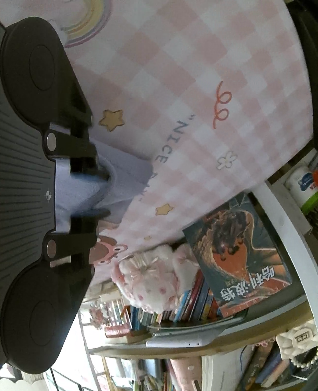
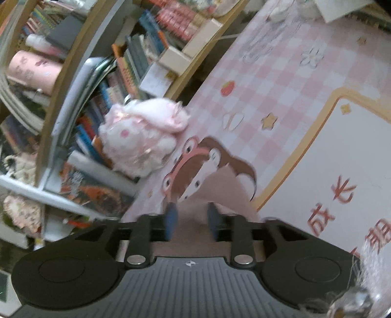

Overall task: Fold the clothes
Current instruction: 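Lift both held side edges and fold them in toward the sweater's middle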

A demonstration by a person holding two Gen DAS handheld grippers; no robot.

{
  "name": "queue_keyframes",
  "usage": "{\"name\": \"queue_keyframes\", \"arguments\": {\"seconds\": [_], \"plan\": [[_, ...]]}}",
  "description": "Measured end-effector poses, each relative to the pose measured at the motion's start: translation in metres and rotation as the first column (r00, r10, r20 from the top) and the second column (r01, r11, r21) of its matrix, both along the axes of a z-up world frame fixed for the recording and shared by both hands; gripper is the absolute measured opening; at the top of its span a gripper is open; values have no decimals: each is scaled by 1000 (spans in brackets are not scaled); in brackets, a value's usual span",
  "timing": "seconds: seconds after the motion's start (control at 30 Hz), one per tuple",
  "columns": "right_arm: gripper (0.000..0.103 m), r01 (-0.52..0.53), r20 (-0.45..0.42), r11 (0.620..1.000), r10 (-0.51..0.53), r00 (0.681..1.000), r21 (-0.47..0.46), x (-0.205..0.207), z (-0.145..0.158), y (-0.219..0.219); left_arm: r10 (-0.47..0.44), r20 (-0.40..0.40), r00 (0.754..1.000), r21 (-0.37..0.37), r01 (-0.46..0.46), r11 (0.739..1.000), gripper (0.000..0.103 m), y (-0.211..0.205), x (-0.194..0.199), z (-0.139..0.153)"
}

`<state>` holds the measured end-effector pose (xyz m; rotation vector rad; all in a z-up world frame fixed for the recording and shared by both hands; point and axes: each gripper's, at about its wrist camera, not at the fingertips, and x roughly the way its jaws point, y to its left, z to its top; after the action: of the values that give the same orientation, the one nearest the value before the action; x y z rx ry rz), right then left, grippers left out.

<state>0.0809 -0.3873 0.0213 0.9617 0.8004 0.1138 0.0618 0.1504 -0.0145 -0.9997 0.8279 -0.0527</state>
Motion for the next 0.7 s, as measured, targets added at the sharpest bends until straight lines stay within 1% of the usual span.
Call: {"name": "queue_keyframes", "arguments": {"seconds": [0.03,0.07,0.1,0.17,0.23,0.3,0.37,0.43,0.53,0.57,0.63,0.67,0.7], "plan": [[39,6,4,1000,-6,1000,-19,1,2,-1,5,14,1000,20,-5,1000,36,2,1,2],[39,7,10,999,-7,1000,-43,1,5,-1,3,39,999,59,-5,998,43,3,1,6],[40,0,17,997,1,1000,-77,0,8,0,-1,62,998,98,-5,995,46,5,1,10],[42,-12,31,989,17,999,-145,-1,13,1,-38,83,996,194,22,981,47,3,2,17],[45,-39,36,974,49,998,-222,-2,17,5,-81,84,993,313,51,948,47,-4,0,23],[46,-77,35,951,92,995,-301,-2,18,12,-121,86,989,434,72,898,47,-16,-7,27],[47,-133,26,919,153,988,-371,1,14,23,-186,98,978,501,113,858,47,-29,-13,28],[47,-186,13,879,213,977,-439,5,10,34,-232,102,967,551,139,823,47,-42,-17,28],[48,-258,-11,806,298,955,-532,10,4,51,-203,80,976,593,117,796,46,-51,-17,27],[48,-271,-13,789,317,949,-552,12,1,54,-194,74,978,606,110,788,45,-54,-17,27],[47,-280,-16,772,330,944,-571,17,-5,57,-193,75,978,591,112,799,44,-55,-12,25],[46,-282,-21,774,329,944,-567,21,-8,57,-201,70,977,588,123,799,43,-57,-9,23],[42,-287,-26,774,330,944,-565,25,-11,57,-209,64,976,585,133,800,42,-58,-5,20]]}}
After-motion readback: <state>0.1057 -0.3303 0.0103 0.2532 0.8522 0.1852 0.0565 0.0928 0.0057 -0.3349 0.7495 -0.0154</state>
